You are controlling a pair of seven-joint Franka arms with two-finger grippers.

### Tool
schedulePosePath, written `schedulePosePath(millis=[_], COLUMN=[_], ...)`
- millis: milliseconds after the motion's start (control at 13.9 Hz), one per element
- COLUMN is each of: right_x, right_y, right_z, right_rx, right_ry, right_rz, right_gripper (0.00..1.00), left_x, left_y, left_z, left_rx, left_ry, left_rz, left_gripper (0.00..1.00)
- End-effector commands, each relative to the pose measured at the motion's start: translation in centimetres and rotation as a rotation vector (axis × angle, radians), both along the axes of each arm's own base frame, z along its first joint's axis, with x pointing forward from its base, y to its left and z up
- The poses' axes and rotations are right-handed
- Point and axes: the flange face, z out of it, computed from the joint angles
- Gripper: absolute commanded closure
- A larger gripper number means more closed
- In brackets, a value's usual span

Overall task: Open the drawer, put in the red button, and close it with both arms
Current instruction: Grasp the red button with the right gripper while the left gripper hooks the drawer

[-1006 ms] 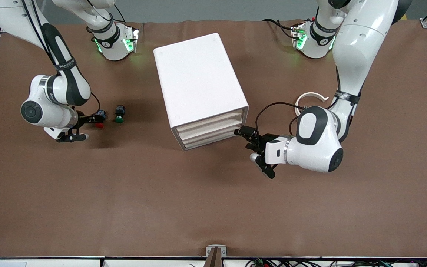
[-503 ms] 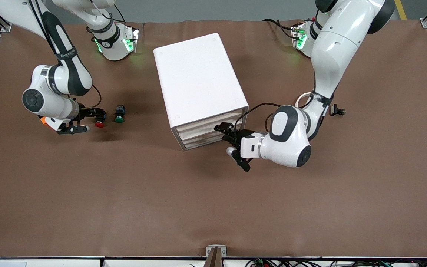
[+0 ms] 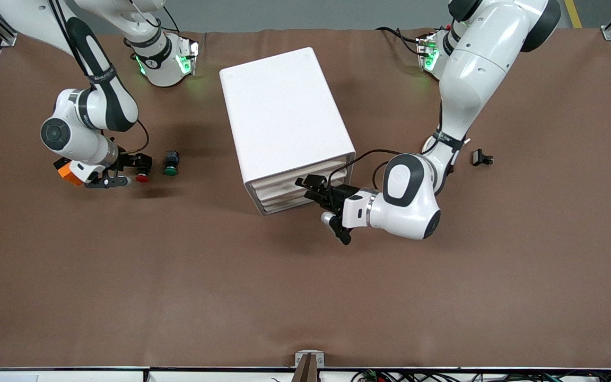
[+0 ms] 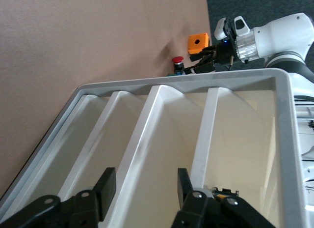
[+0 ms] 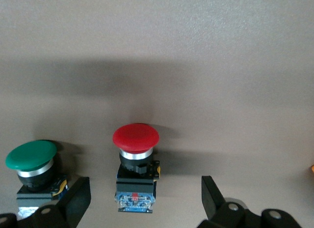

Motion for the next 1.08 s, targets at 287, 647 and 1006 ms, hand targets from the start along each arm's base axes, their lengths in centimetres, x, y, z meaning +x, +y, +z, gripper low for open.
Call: schedulePosePath(millis=[287,647,1006], right_x=[-0.8,-1.2,-1.5], right_y=[1.1,0.9,0.8], right_z=[-1.3,-2.6,-3.7], right_rx=[0.003,0.002,0.002], right_ry=[0.021,0.049,0.077], right_rz=[0.0,-0.001,-0.003], right_gripper=[0.0,0.0,0.04], left_x=[0.0,-0.3,-1.3], left_y=[0.0,-0.1,0.0], left_z=[-2.1,-2.6,-4.1], left_rx=[-0.039,-0.037,-0.025], left_ry=[0.001,0.012,0.053], left_rz=[-0.004,-0.01,-0.011], left_gripper=[0.51,0.55,0.55])
